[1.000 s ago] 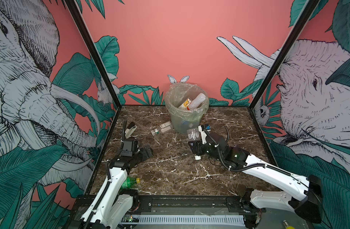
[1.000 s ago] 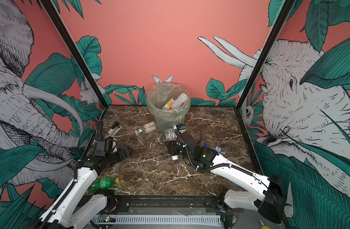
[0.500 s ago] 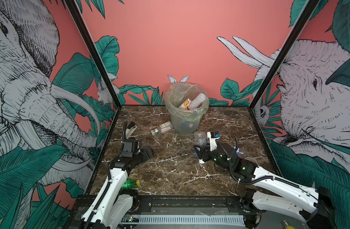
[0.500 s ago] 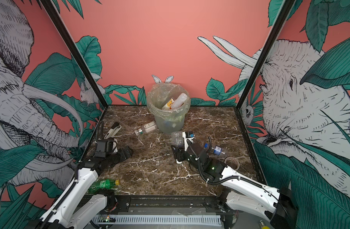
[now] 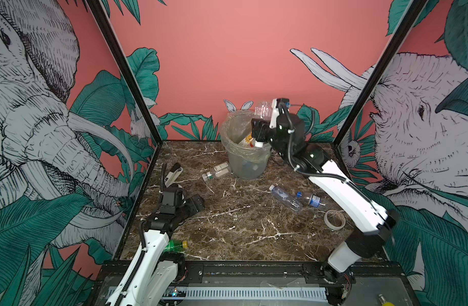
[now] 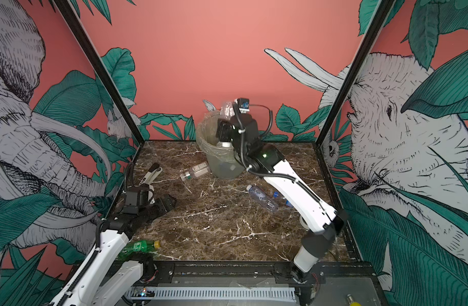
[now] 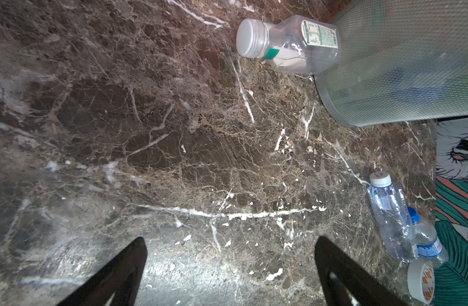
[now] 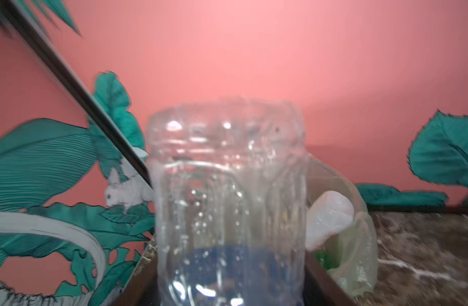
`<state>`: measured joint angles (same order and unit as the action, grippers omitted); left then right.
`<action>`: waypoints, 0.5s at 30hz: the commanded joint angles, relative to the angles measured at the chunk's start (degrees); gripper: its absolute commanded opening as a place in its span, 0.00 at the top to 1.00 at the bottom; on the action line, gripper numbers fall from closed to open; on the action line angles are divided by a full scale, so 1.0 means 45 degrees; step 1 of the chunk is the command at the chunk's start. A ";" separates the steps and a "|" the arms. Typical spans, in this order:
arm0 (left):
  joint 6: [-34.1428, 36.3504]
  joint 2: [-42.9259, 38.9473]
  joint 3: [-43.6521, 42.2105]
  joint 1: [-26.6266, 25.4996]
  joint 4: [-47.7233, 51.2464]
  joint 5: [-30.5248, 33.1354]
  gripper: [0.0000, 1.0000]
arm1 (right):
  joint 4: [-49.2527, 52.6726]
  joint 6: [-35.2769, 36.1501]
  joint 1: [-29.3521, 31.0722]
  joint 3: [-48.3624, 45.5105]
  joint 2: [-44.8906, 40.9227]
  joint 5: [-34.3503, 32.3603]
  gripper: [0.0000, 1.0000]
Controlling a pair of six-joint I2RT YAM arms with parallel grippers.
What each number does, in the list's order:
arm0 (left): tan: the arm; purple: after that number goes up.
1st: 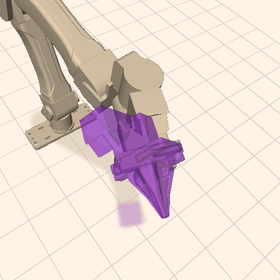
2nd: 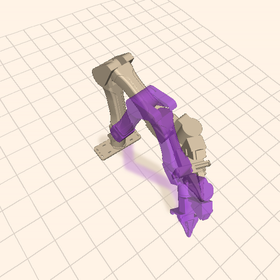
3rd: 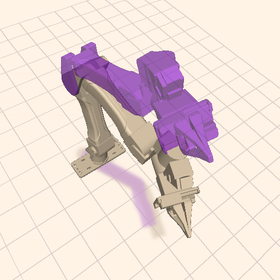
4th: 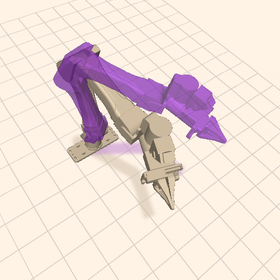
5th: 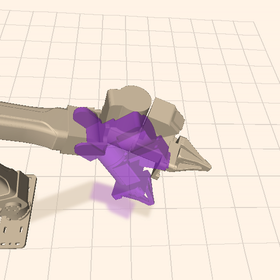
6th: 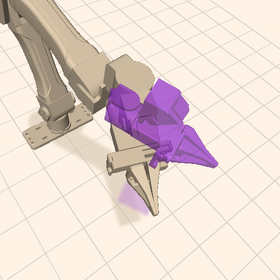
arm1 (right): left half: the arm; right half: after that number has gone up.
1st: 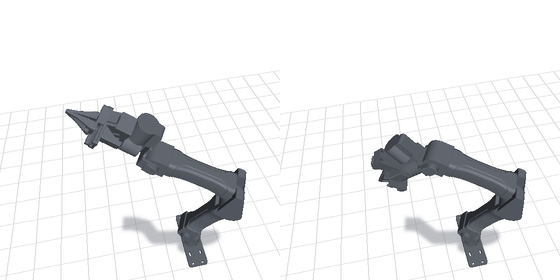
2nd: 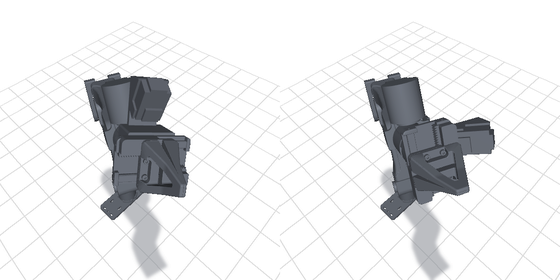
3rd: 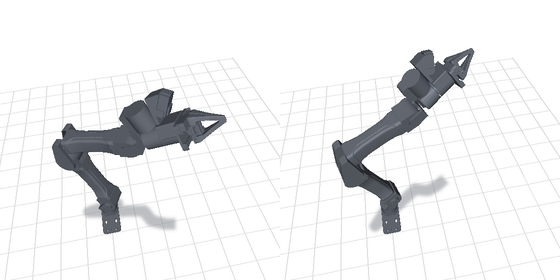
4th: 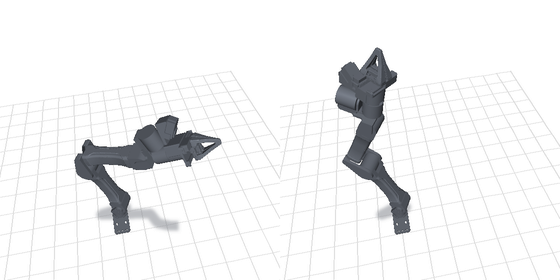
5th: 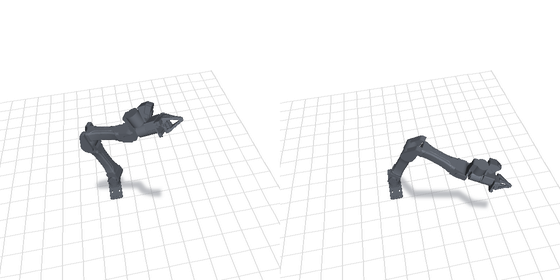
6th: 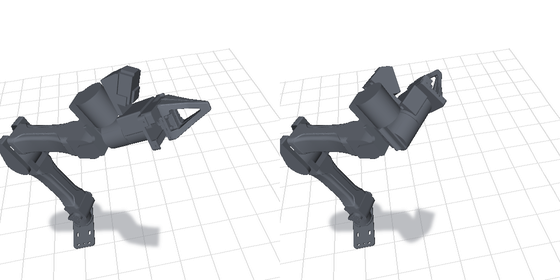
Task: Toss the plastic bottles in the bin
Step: 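Open the right gripper to drop the bottle into the bin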
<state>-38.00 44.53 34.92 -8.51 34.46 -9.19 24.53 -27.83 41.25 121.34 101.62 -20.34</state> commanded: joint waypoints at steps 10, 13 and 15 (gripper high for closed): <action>-0.0635 0.0030 0.0763 0.0136 0.0331 -0.0375 0.01 | 0.5018 0.0391 -0.0410 0.4800 0.1873 0.1139 0.01; -0.0619 0.0243 0.0973 0.0136 0.0352 -0.0294 0.01 | 0.2600 0.0310 -0.0340 0.0183 -0.1050 0.1460 0.01; -0.0632 0.0462 0.1207 0.0137 0.0417 -0.0283 0.01 | 0.1669 0.0181 -0.0340 -0.2216 -0.2730 0.1448 0.01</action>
<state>-40.12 45.91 37.95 -8.19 34.92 -10.66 41.78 -26.94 39.94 119.44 98.13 -14.33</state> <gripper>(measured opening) 0.994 0.994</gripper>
